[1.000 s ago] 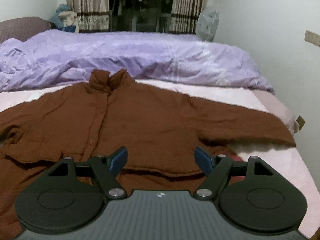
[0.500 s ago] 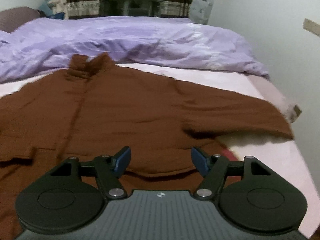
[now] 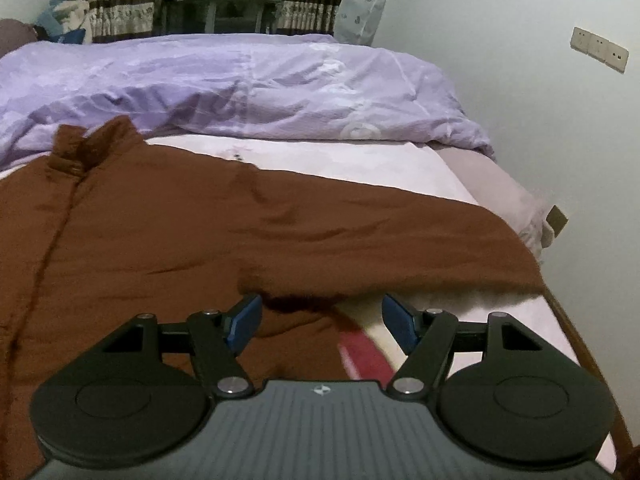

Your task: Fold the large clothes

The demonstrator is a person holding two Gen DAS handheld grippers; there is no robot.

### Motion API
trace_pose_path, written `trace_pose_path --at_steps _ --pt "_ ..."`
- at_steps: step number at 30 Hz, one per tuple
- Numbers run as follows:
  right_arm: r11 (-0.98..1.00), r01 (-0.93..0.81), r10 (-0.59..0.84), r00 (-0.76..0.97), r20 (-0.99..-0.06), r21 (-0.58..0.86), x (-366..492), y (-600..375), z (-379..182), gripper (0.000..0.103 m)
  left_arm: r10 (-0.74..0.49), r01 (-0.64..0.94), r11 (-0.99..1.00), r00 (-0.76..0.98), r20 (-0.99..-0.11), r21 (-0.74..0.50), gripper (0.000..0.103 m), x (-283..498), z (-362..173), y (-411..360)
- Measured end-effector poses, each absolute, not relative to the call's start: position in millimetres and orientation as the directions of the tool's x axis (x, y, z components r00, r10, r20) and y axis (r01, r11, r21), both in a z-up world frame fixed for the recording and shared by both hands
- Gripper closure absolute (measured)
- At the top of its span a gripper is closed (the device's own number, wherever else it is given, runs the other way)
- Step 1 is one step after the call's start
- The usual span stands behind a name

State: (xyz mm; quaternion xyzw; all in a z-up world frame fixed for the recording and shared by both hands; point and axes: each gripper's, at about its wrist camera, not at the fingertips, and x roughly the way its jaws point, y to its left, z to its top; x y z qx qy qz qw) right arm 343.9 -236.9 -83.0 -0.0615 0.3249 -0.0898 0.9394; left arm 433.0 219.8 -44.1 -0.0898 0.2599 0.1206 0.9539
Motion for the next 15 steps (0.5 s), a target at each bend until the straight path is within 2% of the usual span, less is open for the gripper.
trace_pose_path --at_steps 4,9,11,13,15 --pt "0.963 0.186 -0.268 0.745 -0.611 -0.195 354 -264 -97 0.022 0.041 -0.144 0.977 0.852 -0.522 -0.157 0.097 471 -55 130" --pt "0.959 0.268 -0.261 0.726 -0.636 -0.087 354 -308 -108 0.022 -0.091 0.032 0.992 0.84 -0.534 -0.119 0.099 500 -73 9" --pt "0.955 0.29 -0.263 0.723 -0.638 -0.065 355 -317 -111 0.022 -0.165 0.098 0.983 0.831 -0.532 -0.152 0.099 510 -80 -31" --pt "0.95 0.297 -0.288 0.731 -0.618 -0.091 354 -318 -112 0.022 -0.259 0.17 0.963 0.804 -0.535 -0.21 0.1 521 -87 -66" --pt "0.944 0.304 -0.315 0.73 -0.607 -0.126 354 -318 -113 0.022 -0.277 0.202 0.96 0.792 -0.544 -0.194 0.1 528 -95 -95"
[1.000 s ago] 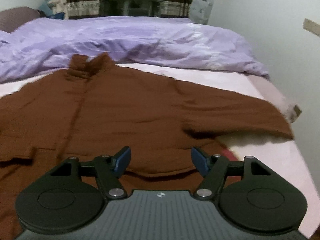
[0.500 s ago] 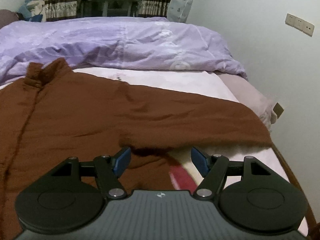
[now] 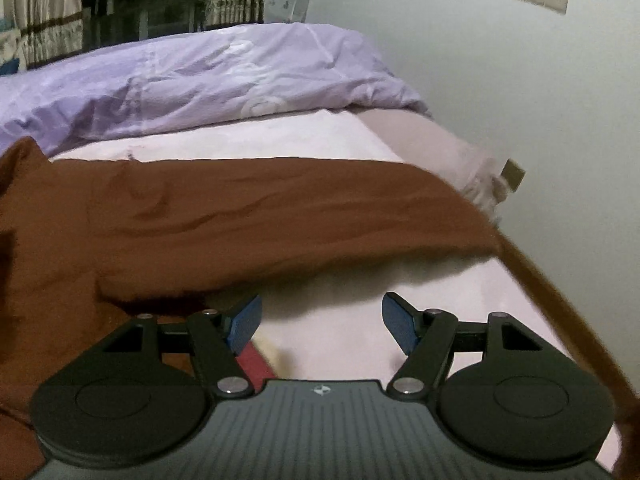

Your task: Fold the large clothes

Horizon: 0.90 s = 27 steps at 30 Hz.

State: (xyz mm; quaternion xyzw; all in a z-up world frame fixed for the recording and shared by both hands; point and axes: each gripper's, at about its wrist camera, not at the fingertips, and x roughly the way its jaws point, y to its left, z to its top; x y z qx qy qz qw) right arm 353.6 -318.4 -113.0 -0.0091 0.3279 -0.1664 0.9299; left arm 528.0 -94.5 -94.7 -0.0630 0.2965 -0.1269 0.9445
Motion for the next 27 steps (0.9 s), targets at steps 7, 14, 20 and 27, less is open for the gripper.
trace_pose_path --at_steps 7,14,20,27 --pt "0.944 0.322 -0.29 0.707 -0.644 -0.072 362 -337 -122 0.022 -0.36 0.3 0.933 0.736 -0.573 -0.2 0.103 531 -126 -167" --pt "0.941 0.335 -0.282 0.683 -0.674 -0.055 364 -343 -130 0.022 -0.314 0.32 0.94 0.687 -0.655 -0.116 0.103 538 -176 -201" --pt "0.942 0.329 -0.28 0.674 -0.684 -0.061 366 -338 -130 0.022 -0.322 0.318 0.939 0.676 -0.663 -0.132 0.102 547 -199 -194" --pt "0.941 0.335 -0.279 0.681 -0.677 -0.05 364 -343 -127 0.021 -0.333 0.31 0.939 0.702 -0.629 -0.151 0.084 521 -166 -163"
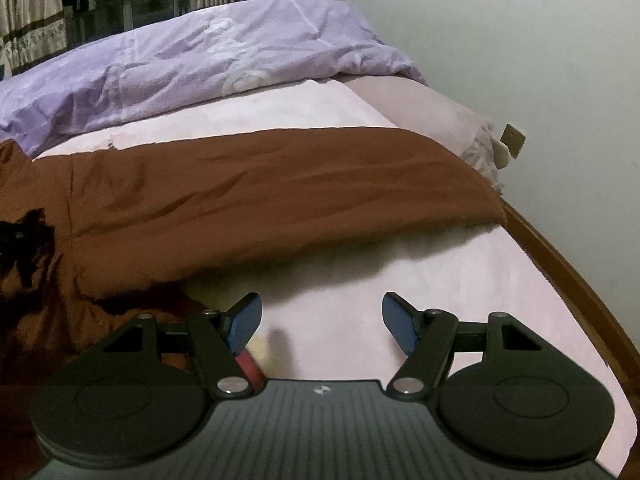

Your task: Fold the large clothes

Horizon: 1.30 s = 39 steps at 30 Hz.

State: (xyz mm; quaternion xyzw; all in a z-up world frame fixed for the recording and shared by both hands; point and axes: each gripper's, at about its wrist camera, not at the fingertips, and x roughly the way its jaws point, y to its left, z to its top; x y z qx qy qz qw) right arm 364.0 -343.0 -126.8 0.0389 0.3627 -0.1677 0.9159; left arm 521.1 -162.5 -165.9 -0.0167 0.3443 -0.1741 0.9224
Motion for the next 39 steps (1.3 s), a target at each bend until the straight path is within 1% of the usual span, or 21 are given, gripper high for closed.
trace_pose_path --at_steps 1,2,3,4,5,6,8,9,11,15,19,20,21,22,23,24,27,31,36,38,39 --pt "0.937 0.347 -0.286 0.682 -0.674 -0.046 362 -349 -126 0.019 -0.345 0.32 0.934 0.694 -0.632 -0.159 0.079 517 -159 -152" --pt "0.931 0.364 -0.294 0.683 -0.669 -0.037 359 -356 -125 0.017 -0.356 0.332 0.929 0.688 -0.633 -0.161 0.066 510 -152 -142" --pt "0.918 0.396 -0.304 0.685 -0.661 -0.012 355 -370 -126 0.013 -0.356 0.34 0.928 0.687 -0.634 -0.153 0.046 504 -146 -131" --pt "0.9 0.436 -0.315 0.678 -0.665 0.018 351 -385 -129 0.012 -0.335 0.337 0.934 0.702 -0.629 -0.121 0.035 496 -139 -117" --pt "0.873 0.485 -0.324 0.657 -0.681 0.052 347 -403 -135 0.012 -0.285 0.308 0.949 0.733 -0.618 -0.072 0.017 488 -132 -104" --pt "0.844 0.53 -0.325 0.632 -0.704 0.086 344 -422 -143 0.014 -0.216 0.259 0.966 0.777 -0.592 -0.012 0.011 479 -124 -88" --pt "0.801 0.572 -0.29 0.628 -0.722 0.176 339 -455 -153 0.014 -0.123 0.181 0.982 0.82 -0.559 0.05 0.01 461 -112 -59" --pt "0.789 0.568 -0.274 0.666 -0.694 0.234 334 -468 -151 0.013 -0.105 0.166 0.984 0.826 -0.554 0.062 0.01 452 -108 -45" --pt "0.732 0.597 -0.233 0.673 -0.702 0.329 339 -493 -150 0.012 -0.076 0.148 0.985 0.834 -0.547 0.088 0.007 432 -103 -15" --pt "0.619 0.624 -0.187 0.707 -0.682 0.477 364 -535 -149 0.0 0.027 0.096 0.975 0.841 -0.54 0.199 0.006 393 -108 30" --pt "0.54 0.628 -0.162 0.731 -0.662 0.561 400 -558 -145 0.0 0.113 0.046 0.965 0.817 -0.565 0.259 0.006 367 -123 63" --pt "0.521 0.63 -0.15 0.731 -0.665 0.576 407 -561 -146 0.004 0.119 0.039 0.966 0.81 -0.574 0.254 0.005 361 -125 70" --pt "0.506 0.643 -0.169 0.727 -0.665 0.574 414 -564 -146 0.046 0.121 0.033 0.969 0.804 -0.582 0.247 0.005 357 -129 76" --pt "0.507 0.654 -0.179 0.717 -0.674 0.561 422 -564 -146 0.097 0.126 0.027 0.969 0.797 -0.59 0.244 0.005 358 -131 82" --pt "0.519 0.653 -0.159 0.708 -0.688 0.552 429 -564 -147 0.094 0.133 0.021 0.969 0.792 -0.596 0.244 0.005 359 -134 87" --pt "0.547 0.614 -0.116 0.73 -0.674 0.57 433 -562 -147 0.096 0.14 0.014 0.969 0.788 -0.599 0.246 0.005 358 -138 92" --pt "0.713 0.384 -0.039 0.858 -0.513 0.587 415 -522 -120 0.098 0.143 -0.004 0.975 0.78 -0.609 0.224 0.006 363 -148 99" --pt "0.855 0.209 0.031 0.893 -0.449 0.475 395 -443 -91 0.098 0.127 -0.014 0.983 0.773 -0.621 0.183 0.006 369 -152 97" --pt "0.941 0.119 0.056 0.868 -0.494 0.316 396 -357 -97 0.097 0.086 0.031 0.984 0.778 -0.622 0.176 0.006 364 -153 83" --pt "0.948 0.127 0.058 0.833 -0.551 0.29 406 -338 -119 0.092 0.075 0.042 0.985 0.773 -0.631 0.168 0.006 361 -153 77" --pt "0.948 0.14 0.059 0.804 -0.592 0.285 412 -332 -134 0.086 0.068 0.051 0.985 0.767 -0.638 0.166 0.006 362 -156 74"
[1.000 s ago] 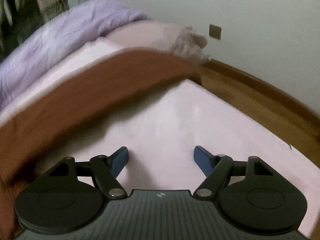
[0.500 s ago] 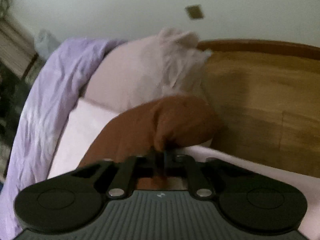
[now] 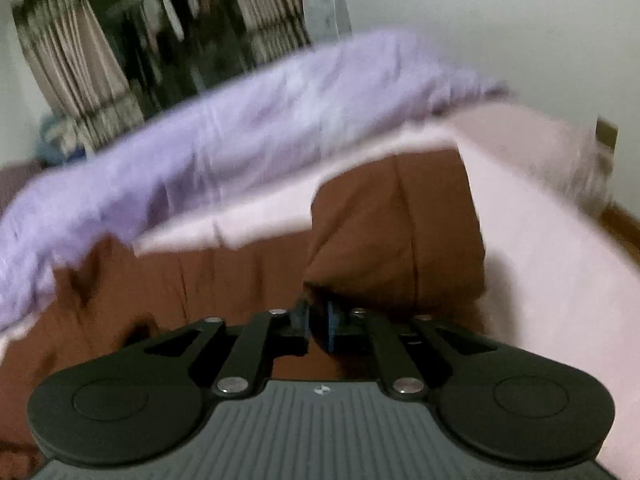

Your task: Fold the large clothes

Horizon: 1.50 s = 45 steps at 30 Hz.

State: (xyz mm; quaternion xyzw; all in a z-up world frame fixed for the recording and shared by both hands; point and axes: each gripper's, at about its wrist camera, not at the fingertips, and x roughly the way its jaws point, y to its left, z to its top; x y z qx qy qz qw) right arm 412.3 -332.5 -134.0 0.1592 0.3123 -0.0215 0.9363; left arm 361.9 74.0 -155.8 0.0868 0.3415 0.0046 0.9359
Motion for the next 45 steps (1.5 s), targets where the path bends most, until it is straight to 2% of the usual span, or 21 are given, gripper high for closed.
trace_pose_path --at_steps 3,4,7,8,10,11,13,15,18,21,23,24,26,27,31,33,36,37,41,42,45 --pt "0.951 0.133 0.073 0.781 -0.62 0.28 418 -326 -156 0.079 0.064 0.072 0.981 0.759 -0.648 0.182 0.006 363 -159 66" --pt "0.952 0.119 0.081 0.789 -0.609 0.281 413 -327 -151 0.068 0.065 0.078 0.979 0.76 -0.647 0.19 0.006 364 -160 63" --pt "0.941 0.107 0.119 0.781 -0.612 0.32 404 -343 -129 0.052 0.066 0.076 0.978 0.768 -0.637 0.193 0.006 365 -155 62" --pt "0.944 0.12 0.086 0.81 -0.579 0.309 396 -348 -121 0.046 0.069 0.068 0.98 0.771 -0.634 0.189 0.005 366 -153 63" --pt "0.951 0.184 -0.025 0.848 -0.53 0.25 383 -354 -113 0.018 0.07 0.057 0.982 0.774 -0.629 0.18 0.005 367 -150 65" --pt "0.949 0.223 -0.082 0.856 -0.511 0.222 380 -357 -113 0.017 0.07 0.056 0.983 0.774 -0.629 0.177 0.005 367 -150 65" --pt "0.932 0.308 -0.177 0.846 -0.503 0.19 376 -364 -116 0.017 0.073 0.056 0.982 0.771 -0.632 0.181 0.005 368 -150 66" --pt "0.891 0.385 -0.203 0.811 -0.549 0.239 382 -382 -126 0.017 0.076 0.057 0.981 0.768 -0.636 0.185 0.005 369 -152 66" --pt "0.781 0.418 -0.07 0.798 -0.599 0.464 394 -416 -147 0.017 0.078 0.056 0.981 0.762 -0.642 0.186 0.005 370 -154 67" --pt "0.577 0.392 0.102 0.836 -0.539 0.717 397 -446 -170 0.017 0.085 0.051 0.981 0.759 -0.645 0.189 0.005 371 -155 68" --pt "0.513 0.382 0.126 0.852 -0.508 0.768 399 -451 -176 0.017 0.088 0.048 0.98 0.76 -0.644 0.191 0.005 371 -154 69" --pt "0.516 0.382 0.115 0.856 -0.504 0.766 401 -450 -176 0.02 0.089 0.047 0.98 0.761 -0.643 0.191 0.005 372 -154 69" --pt "0.546 0.387 0.091 0.854 -0.512 0.743 404 -449 -172 0.04 0.093 0.047 0.979 0.76 -0.643 0.197 0.005 372 -153 70" --pt "0.569 0.383 0.077 0.857 -0.51 0.728 405 -445 -168 0.056 0.096 0.046 0.978 0.761 -0.641 0.202 0.005 371 -152 71" --pt "0.671 0.317 0.013 0.899 -0.439 0.67 394 -434 -144 0.071 0.1 0.041 0.979 0.762 -0.64 0.202 0.005 370 -151 75" --pt "0.753 0.315 -0.037 0.897 -0.441 0.578 396 -422 -130 0.066 0.105 0.038 0.978 0.759 -0.643 0.204 0.005 369 -151 78" --pt "0.837 0.36 -0.12 0.856 -0.504 0.413 407 -408 -119 0.028 0.11 0.041 0.976 0.754 -0.648 0.213 0.005 367 -153 81" --pt "0.836 0.381 -0.14 0.844 -0.518 0.394 407 -408 -118 0.024 0.111 0.043 0.975 0.752 -0.649 0.216 0.005 366 -154 82" --pt "0.774 0.386 -0.085 0.849 -0.522 0.501 410 -429 -123 0.025 0.115 0.045 0.974 0.744 -0.659 0.221 0.005 367 -156 85" --pt "0.758 0.378 -0.055 0.849 -0.525 0.532 414 -433 -127 0.028 0.118 0.043 0.974 0.744 -0.658 0.222 0.005 367 -156 86" --pt "0.708 0.4 -0.032 0.842 -0.539 0.582 425 -438 -140 0.053 0.113 0.041 0.976 0.745 -0.657 0.214 0.005 366 -155 87"
